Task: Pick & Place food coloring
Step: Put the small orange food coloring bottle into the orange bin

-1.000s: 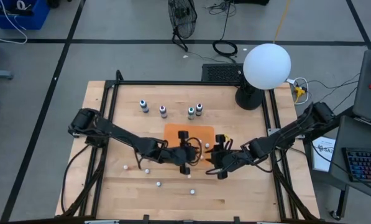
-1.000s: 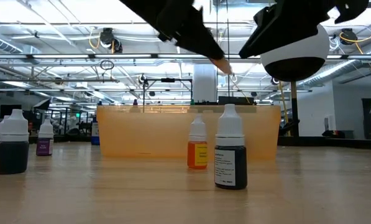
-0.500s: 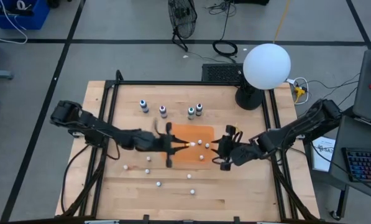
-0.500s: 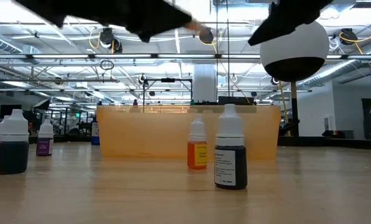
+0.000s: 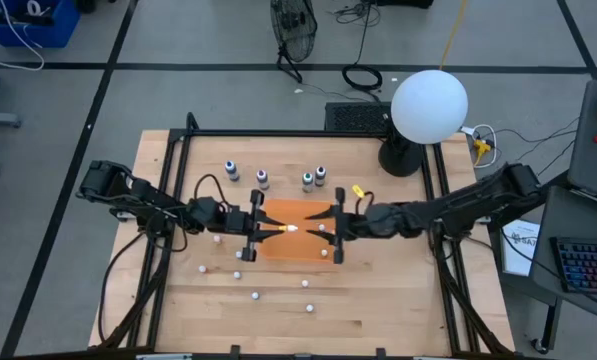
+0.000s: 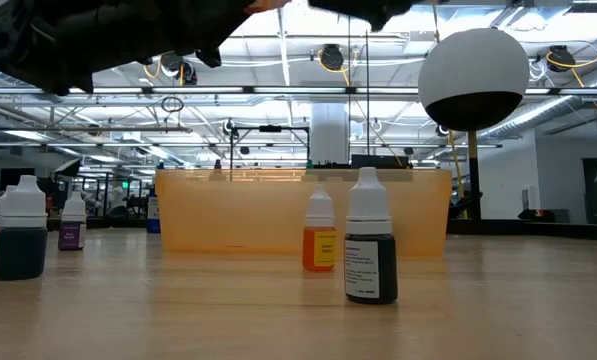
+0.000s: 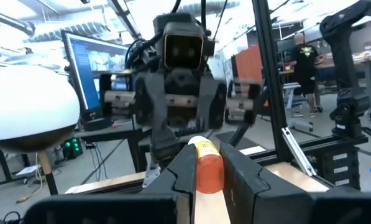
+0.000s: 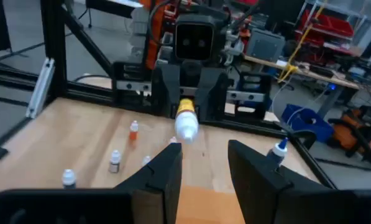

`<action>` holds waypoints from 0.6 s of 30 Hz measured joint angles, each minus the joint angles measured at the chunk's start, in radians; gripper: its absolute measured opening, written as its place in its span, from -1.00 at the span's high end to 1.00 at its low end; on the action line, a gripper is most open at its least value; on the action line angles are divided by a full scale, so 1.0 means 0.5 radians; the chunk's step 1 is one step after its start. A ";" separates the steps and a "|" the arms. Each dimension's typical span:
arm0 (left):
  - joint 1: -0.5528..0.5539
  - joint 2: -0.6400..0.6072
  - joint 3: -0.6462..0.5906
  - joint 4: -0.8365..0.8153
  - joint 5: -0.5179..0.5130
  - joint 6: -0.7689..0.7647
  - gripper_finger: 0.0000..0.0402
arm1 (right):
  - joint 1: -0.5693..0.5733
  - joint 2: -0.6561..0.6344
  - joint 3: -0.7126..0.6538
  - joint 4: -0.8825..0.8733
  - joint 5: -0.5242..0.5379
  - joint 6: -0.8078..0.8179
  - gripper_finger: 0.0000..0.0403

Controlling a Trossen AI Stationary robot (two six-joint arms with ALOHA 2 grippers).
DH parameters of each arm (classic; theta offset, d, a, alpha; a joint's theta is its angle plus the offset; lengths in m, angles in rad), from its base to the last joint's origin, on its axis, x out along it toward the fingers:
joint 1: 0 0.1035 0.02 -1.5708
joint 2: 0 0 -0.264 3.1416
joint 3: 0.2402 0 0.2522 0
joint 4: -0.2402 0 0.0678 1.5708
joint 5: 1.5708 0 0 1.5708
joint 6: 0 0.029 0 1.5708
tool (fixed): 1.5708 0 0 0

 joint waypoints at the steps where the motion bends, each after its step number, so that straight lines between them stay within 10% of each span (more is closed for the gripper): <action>1: 0.000 0.000 0.000 0.000 0.001 0.001 0.74 | -0.030 0.045 0.000 0.043 -0.022 -0.017 0.35; 18: 0.007 0.005 0.001 -0.080 -0.035 0.018 0.74 | -0.124 0.258 0.005 0.514 -0.299 0.079 0.04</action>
